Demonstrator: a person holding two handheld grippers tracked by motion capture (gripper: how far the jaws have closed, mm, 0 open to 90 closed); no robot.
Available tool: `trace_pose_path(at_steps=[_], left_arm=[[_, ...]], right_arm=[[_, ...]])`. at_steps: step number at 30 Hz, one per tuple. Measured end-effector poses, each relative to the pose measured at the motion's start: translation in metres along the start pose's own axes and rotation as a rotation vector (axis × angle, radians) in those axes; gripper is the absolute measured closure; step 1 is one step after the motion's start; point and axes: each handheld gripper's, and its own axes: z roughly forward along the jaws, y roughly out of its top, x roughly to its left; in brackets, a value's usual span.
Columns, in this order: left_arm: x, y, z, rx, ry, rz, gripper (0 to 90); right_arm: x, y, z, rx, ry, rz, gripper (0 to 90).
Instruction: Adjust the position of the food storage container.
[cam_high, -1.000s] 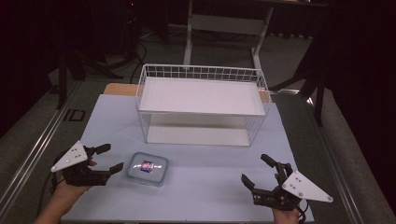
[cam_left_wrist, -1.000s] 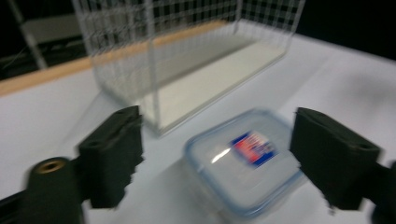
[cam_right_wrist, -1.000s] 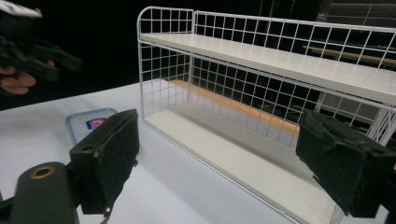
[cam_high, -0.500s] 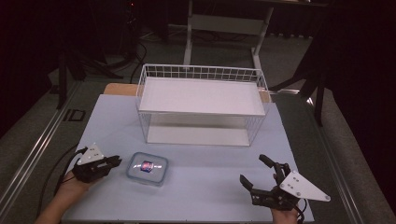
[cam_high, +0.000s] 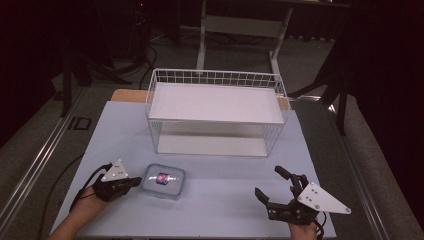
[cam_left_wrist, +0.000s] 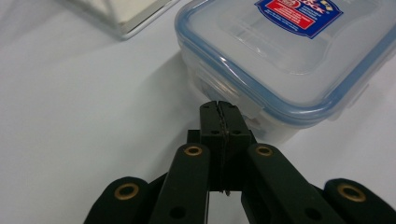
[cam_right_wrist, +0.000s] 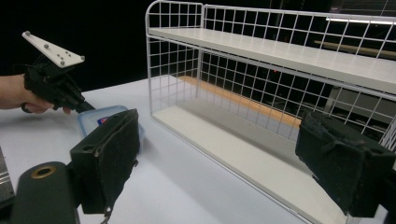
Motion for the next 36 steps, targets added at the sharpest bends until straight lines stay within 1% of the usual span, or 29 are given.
trace_pose_path(at_steps=[1,2,3,4,6,11,14,15,16,18,19,21,22,27,28,30,34,35,36], left_arm=[[-0.002,0.003,0.003,0.000,-0.018,-0.006,90.0],[-0.006,0.006,0.007,0.008,-0.024,0.007,90.0],[-0.009,0.009,0.011,0.012,-0.031,0.010,90.0],[-0.011,0.012,0.014,0.011,-0.049,0.010,90.0],[-0.015,0.018,0.021,0.009,-0.054,0.023,90.0],[-0.022,0.033,0.036,0.007,-0.064,0.018,90.0],[-0.025,0.039,0.045,0.016,-0.084,0.024,90.0],[-0.027,0.041,0.049,0.017,-0.099,0.019,90.0],[-0.029,0.043,0.051,0.017,-0.097,0.024,90.0],[-0.031,0.046,0.054,0.009,-0.125,0.016,90.0],[-0.032,0.048,0.056,0.009,-0.125,0.016,90.0],[-0.034,0.050,0.059,0.003,-0.155,0.007,90.0],[-0.036,0.052,0.061,0.004,-0.157,0.003,90.0],[-0.047,0.059,0.066,0.009,-0.168,0.033,90.0],[-0.048,0.061,0.068,0.009,-0.166,0.033,90.0],[-0.050,0.063,0.072,0.004,-0.180,0.024,90.0],[-0.054,0.070,0.079,-0.002,-0.201,0.022,90.0],[-0.055,0.071,0.081,-0.006,-0.212,0.014,90.0],[-0.056,0.072,0.083,-0.008,-0.213,0.014,90.0]], right_arm=[[0.000,0.000,0.000,0.000,0.000,0.000,13.8],[-0.001,-0.001,0.001,0.004,0.004,0.005,13.8],[-0.001,-0.001,0.001,0.004,0.004,0.005,13.8],[-0.001,-0.001,0.002,0.010,0.009,0.007,13.8],[0.000,-0.001,0.002,0.009,0.012,0.006,13.8],[0.000,-0.002,0.003,0.015,0.022,0.003,13.8],[0.001,-0.003,0.004,0.023,0.029,0.003,13.8],[0.001,-0.003,0.005,0.024,0.033,0.003,13.9],[0.001,-0.003,0.005,0.024,0.033,0.003,13.8],[0.000,-0.003,0.005,0.025,0.035,0.004,13.8],[0.000,-0.004,0.005,0.026,0.034,0.003,13.8],[0.000,-0.004,0.005,0.025,0.035,0.006,13.8],[0.000,-0.004,0.005,0.026,0.035,0.005,13.9],[0.001,-0.004,0.007,0.029,0.045,-0.015,14.0],[0.001,-0.004,0.008,0.031,0.049,-0.018,14.1],[0.001,-0.005,0.009,0.039,0.054,-0.026,14.1],[0.003,-0.005,0.011,0.046,0.057,-0.034,14.1],[0.003,-0.006,0.011,0.051,0.051,-0.042,14.1],[0.004,-0.006,0.010,0.053,0.042,-0.049,14.2]])
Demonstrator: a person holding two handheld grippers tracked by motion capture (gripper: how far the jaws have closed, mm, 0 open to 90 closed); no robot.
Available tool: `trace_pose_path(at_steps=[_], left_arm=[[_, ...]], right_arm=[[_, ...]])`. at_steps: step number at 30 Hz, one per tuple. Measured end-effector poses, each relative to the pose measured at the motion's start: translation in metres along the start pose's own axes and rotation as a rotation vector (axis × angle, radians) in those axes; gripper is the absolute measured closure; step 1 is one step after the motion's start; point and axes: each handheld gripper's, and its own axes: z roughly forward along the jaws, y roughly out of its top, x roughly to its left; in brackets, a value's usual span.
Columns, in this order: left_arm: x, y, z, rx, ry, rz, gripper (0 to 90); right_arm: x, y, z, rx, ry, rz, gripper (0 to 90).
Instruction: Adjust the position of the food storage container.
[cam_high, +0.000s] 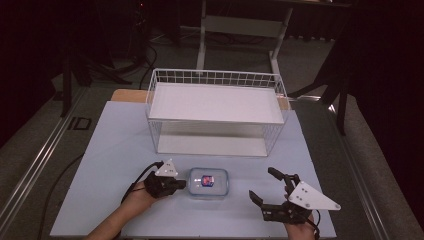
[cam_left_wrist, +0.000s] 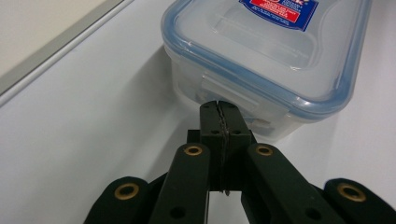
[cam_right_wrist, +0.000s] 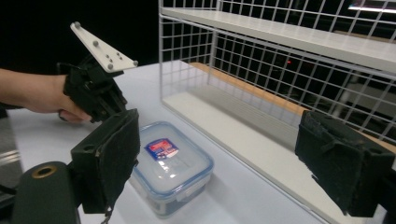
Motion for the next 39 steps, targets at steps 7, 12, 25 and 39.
trace_pose_path(at_steps=[7,12,25,39], left_arm=[[-0.004,0.006,0.007,0.000,-0.022,0.002,90.0],[-0.004,0.009,0.012,-0.002,-0.031,0.005,90.0],[-0.002,0.010,0.015,-0.013,-0.056,-0.018,85.8],[-0.014,0.014,-0.043,-0.190,-0.047,-0.080,6.0]], right_arm=[[-0.002,-0.002,-0.001,-0.001,-0.024,0.008,14.3],[-0.004,-0.004,0.001,-0.003,-0.018,0.002,14.3],[-0.005,-0.006,0.002,-0.008,0.011,0.015,14.2],[-0.004,-0.003,0.011,0.065,0.061,0.032,13.4]])
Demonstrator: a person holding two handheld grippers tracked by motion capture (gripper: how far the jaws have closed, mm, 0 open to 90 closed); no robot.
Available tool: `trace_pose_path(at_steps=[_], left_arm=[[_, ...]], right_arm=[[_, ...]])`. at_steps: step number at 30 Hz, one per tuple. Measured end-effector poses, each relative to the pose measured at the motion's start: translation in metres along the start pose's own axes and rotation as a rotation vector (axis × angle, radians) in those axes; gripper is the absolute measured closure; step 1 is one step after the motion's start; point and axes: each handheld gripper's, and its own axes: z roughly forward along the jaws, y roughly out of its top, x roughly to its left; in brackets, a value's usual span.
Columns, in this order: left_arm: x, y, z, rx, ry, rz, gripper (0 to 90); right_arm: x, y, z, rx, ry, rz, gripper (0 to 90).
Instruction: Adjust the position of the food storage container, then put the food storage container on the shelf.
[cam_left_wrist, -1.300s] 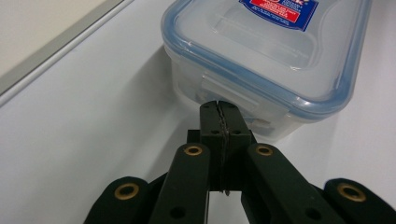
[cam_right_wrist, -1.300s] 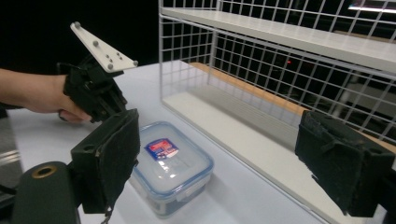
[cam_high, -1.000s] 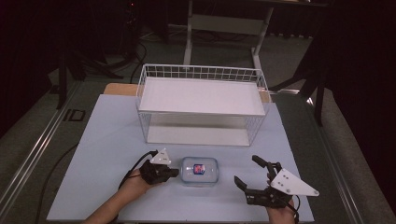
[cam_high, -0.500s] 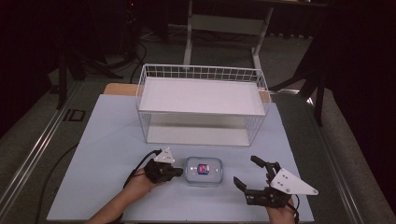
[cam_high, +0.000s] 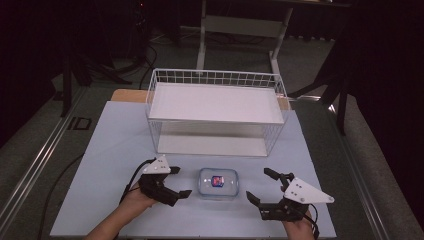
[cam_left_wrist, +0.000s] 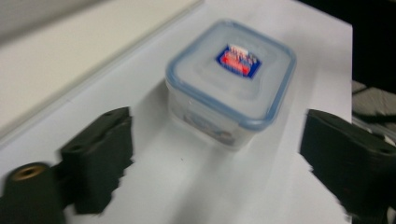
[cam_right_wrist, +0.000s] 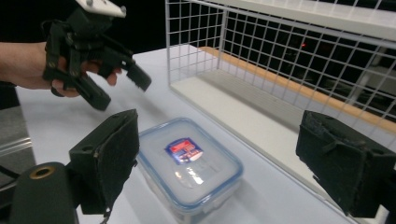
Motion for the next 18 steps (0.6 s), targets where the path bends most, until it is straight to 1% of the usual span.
trace_pose_path(at_steps=[2,4,5,7,9,10,11,12,14,15,16,17,18], left_arm=[[-0.003,0.003,-0.006,-0.032,-0.001,-0.015,2.1],[-0.006,0.007,-0.010,-0.059,-0.004,-0.021,2.0],[-0.007,0.009,-0.012,-0.067,-0.008,-0.030,2.0],[-0.010,0.014,-0.016,-0.081,-0.014,-0.031,2.0],[-0.014,0.019,-0.019,-0.090,-0.007,-0.031,2.1],[-0.015,0.020,-0.019,-0.092,-0.008,-0.032,2.0],[-0.016,0.022,-0.020,-0.097,0.003,-0.029,2.0],[-0.018,0.024,-0.021,-0.102,0.007,-0.022,2.0],[-0.020,0.028,-0.022,-0.101,0.012,-0.026,2.0],[-0.021,0.030,-0.022,-0.105,0.007,-0.028,2.1],[-0.021,0.032,-0.022,-0.103,0.008,-0.031,2.0],[-0.021,0.033,-0.021,-0.104,0.009,-0.040,2.1],[-0.021,0.034,-0.020,-0.104,0.010,-0.047,2.0]], right_arm=[[0.001,0.000,0.000,0.009,-0.007,0.004,13.3],[0.000,0.002,-0.001,0.000,-0.012,0.024,12.2],[0.000,0.003,-0.001,-0.004,-0.018,0.031,12.2],[-0.003,0.006,-0.003,-0.021,-0.023,0.047,11.6],[-0.004,0.009,-0.002,-0.018,-0.047,0.060,11.6],[-0.006,0.010,-0.001,-0.023,-0.039,0.075,11.6],[-0.006,0.011,0.000,-0.022,-0.031,0.083,11.6],[-0.007,0.012,0.001,-0.015,-0.039,0.082,11.6],[-0.007,0.016,0.003,-0.011,-0.071,0.054,13.0],[-0.007,0.018,0.005,-0.002,-0.065,0.042,15.2],[-0.008,0.021,0.007,0.021,-0.045,0.032,14.0],[-0.009,0.022,0.009,0.025,-0.032,0.033,14.9],[-0.009,0.023,0.010,0.022,-0.033,0.047,15.2]])
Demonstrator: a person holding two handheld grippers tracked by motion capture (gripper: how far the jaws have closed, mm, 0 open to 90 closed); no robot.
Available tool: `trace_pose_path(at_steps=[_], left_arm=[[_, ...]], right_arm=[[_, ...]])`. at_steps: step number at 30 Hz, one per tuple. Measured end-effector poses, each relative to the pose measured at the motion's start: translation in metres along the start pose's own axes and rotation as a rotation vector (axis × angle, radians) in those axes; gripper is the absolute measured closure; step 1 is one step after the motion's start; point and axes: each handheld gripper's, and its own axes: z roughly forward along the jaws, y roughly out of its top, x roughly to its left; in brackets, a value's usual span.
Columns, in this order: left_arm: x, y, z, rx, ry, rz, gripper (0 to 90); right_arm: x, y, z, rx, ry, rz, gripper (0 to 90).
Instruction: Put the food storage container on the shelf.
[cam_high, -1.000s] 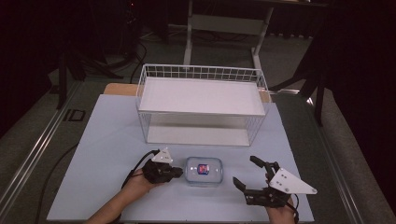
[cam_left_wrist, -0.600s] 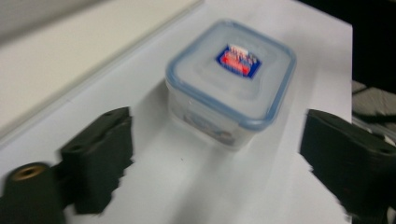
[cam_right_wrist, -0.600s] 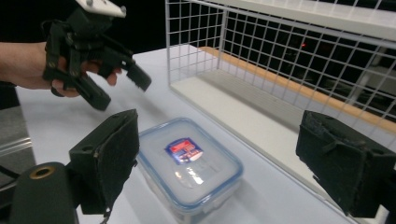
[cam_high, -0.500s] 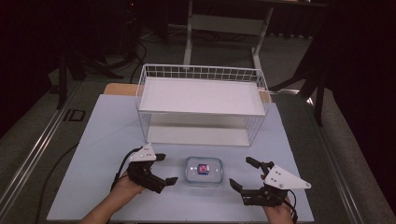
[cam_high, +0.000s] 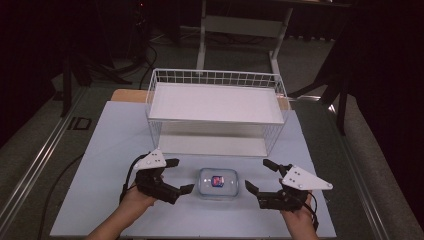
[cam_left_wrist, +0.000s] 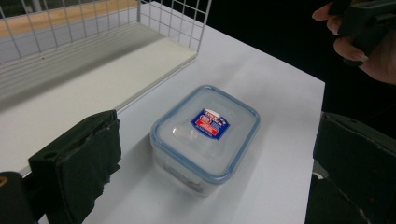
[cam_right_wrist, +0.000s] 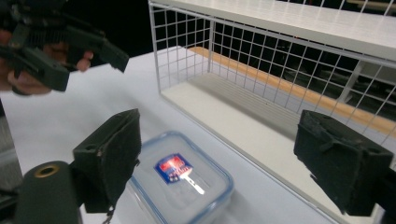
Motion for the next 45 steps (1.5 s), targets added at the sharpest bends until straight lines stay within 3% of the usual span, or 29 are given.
trace_pose_path(at_steps=[3,7,9,11,15,18,23,27,31,35,38,43,45], left_arm=[[0.003,0.001,0.004,-0.003,-0.008,-0.033,2.1],[0.007,0.001,0.013,0.025,-0.009,-0.053,2.0],[0.011,0.000,0.019,0.033,-0.013,-0.088,2.0],[0.015,-0.001,0.025,0.039,-0.016,-0.115,2.1],[0.018,-0.006,0.038,0.076,0.010,-0.165,2.1],[0.023,-0.012,0.048,0.102,0.017,-0.219,2.1],[0.028,-0.019,0.063,0.152,0.002,-0.299,2.1],[0.029,-0.023,0.075,0.182,-0.015,-0.344,2.3],[0.033,-0.028,0.081,0.177,0.004,-0.419,5.5],[0.039,-0.037,0.087,0.191,-0.037,-0.506,6.3],[0.040,-0.042,0.089,0.185,-0.054,-0.570,12.9],[0.041,-0.045,0.092,0.202,-0.058,-0.595,16.0],[0.041,-0.046,0.093,0.203,-0.067,-0.599,22.3]], right_arm=[[-0.004,-0.002,0.006,0.007,0.045,0.057,15.4],[-0.007,-0.009,0.015,0.112,-0.018,0.074,19.4],[-0.012,-0.013,0.021,0.136,0.032,0.141,17.5],[-0.015,-0.017,0.026,0.151,0.024,0.167,11.8],[-0.018,-0.021,0.037,0.197,0.014,0.215,11.3],[-0.021,-0.024,0.043,0.231,0.034,0.260,11.4],[-0.030,-0.034,0.052,0.278,0.049,0.396,13.6],[-0.039,-0.045,0.059,0.309,0.094,0.537,14.2],[-0.041,-0.053,0.067,0.359,0.112,0.611,14.8],[-0.042,-0.063,0.077,0.391,0.150,0.661,19.1],[-0.046,-0.071,0.083,0.410,0.164,0.721,19.5],[-0.046,-0.078,0.089,0.436,0.183,0.776,25.1],[-0.044,-0.079,0.090,0.442,0.191,0.783,27.9]])
